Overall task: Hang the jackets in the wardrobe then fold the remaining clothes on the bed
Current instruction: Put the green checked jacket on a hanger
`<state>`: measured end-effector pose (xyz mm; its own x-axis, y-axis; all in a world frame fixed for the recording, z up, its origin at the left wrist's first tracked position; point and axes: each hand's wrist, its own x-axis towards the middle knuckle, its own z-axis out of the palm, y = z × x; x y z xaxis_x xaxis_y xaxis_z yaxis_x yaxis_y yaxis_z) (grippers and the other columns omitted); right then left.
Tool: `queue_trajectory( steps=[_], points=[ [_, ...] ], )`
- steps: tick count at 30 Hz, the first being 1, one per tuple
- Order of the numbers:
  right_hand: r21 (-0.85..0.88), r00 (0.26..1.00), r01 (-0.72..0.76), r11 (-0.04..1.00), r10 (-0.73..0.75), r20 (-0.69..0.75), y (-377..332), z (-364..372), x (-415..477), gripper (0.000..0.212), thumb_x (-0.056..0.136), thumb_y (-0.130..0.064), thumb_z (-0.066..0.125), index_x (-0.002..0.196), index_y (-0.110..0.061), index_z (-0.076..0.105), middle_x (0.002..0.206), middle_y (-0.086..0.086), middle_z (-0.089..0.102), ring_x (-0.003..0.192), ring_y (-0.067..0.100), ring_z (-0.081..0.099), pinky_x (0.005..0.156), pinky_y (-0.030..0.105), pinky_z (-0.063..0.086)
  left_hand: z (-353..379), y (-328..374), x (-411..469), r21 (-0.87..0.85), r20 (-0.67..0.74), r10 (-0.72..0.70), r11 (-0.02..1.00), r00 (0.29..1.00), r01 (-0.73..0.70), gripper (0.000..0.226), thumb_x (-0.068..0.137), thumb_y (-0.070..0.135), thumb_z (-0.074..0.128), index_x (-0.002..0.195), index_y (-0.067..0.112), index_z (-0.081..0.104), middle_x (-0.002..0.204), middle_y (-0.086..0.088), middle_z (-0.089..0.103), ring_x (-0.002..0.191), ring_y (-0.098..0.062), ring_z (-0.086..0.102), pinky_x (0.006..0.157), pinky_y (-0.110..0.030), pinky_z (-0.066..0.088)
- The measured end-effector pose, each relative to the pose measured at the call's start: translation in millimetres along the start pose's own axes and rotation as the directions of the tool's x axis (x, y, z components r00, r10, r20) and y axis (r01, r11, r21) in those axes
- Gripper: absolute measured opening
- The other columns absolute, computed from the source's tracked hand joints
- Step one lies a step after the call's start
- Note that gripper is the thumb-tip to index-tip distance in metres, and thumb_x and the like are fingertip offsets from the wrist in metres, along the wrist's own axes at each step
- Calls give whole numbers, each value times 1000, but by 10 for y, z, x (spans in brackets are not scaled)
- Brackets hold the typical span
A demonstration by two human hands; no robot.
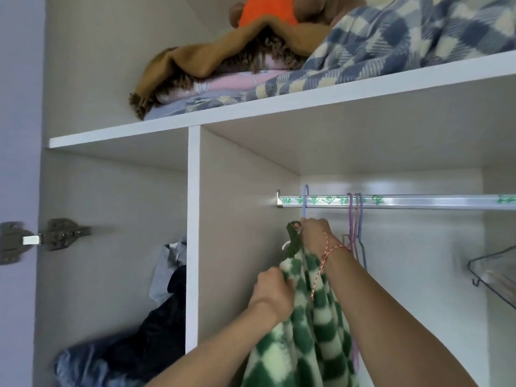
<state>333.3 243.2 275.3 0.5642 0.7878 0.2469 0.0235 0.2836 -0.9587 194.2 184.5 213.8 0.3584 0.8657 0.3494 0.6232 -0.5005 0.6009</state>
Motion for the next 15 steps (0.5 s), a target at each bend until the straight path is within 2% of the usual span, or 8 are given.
queue_trajectory(
  steps=[2, 6, 9, 11, 13, 14, 15],
  points=[
    [-67, 1000, -16, 998, 17, 11, 108, -8, 45, 34, 97, -7, 41, 124, 14, 47, 72, 1, 48, 63, 9, 49, 58, 23, 45, 66, -62, 26, 28, 13, -15, 1000, 1000, 14, 32, 97, 21, 41, 113, -1, 57, 121, -19, 58, 115, -34, 54, 89, -31, 42],
    [-48, 999, -45, 998, 46, 14, 204, -14, 103, 35, 97, -10, 43, 123, 13, 48, 72, 1, 50, 63, 9, 50, 60, 24, 45, 141, -159, 112, 65, 11, -42, 997, 999, 41, 32, 97, 20, 39, 118, 1, 53, 125, -18, 55, 118, -34, 51, 93, -31, 42],
    [-24, 998, -52, 998, 52, 33, 216, 17, 82, 35, 97, -18, 43, 117, 9, 53, 73, 2, 52, 67, 13, 53, 71, 27, 47, 180, -178, 128, 96, 11, -67, 993, 998, 66, 33, 97, 20, 37, 120, 0, 50, 127, -19, 54, 118, -34, 50, 92, -33, 42],
    [-20, 996, -84, 996, 84, 27, 263, -11, 85, 27, 98, -18, 42, 100, 4, 59, 68, 3, 55, 64, 16, 55, 85, 36, 50, 218, -191, 83, 114, 10, -79, 990, 997, 78, 33, 98, 21, 36, 121, 0, 47, 128, -19, 52, 118, -34, 50, 92, -34, 41],
    [-4, 985, -157, 988, 157, 64, 261, -60, 42, 29, 100, -10, 40, 74, -5, 52, 52, 5, 53, 44, 13, 50, 88, 39, 50, 229, -201, 30, 121, -6, -68, 990, 998, 68, 33, 99, 22, 35, 121, 0, 45, 129, -19, 51, 118, -35, 50, 92, -35, 41],
    [-10, 977, -187, 982, 187, 102, 258, -94, 12, 32, 100, -7, 37, 70, -8, 47, 53, 8, 52, 43, 13, 48, 93, 39, 46, 236, -205, -5, 125, -18, -65, 990, 998, 67, 33, 99, 23, 35, 122, 1, 43, 129, -19, 51, 118, -35, 50, 92, -35, 41],
    [-17, 975, -192, 981, 192, 113, 223, -118, -32, 32, 101, -5, 35, 71, -8, 45, 64, 13, 54, 51, 16, 50, 96, 38, 42, 223, -204, -15, 132, -31, -66, 989, 997, 69, 33, 99, 24, 36, 122, 1, 42, 129, -19, 51, 119, -36, 50, 92, -36, 41]
  ],
)
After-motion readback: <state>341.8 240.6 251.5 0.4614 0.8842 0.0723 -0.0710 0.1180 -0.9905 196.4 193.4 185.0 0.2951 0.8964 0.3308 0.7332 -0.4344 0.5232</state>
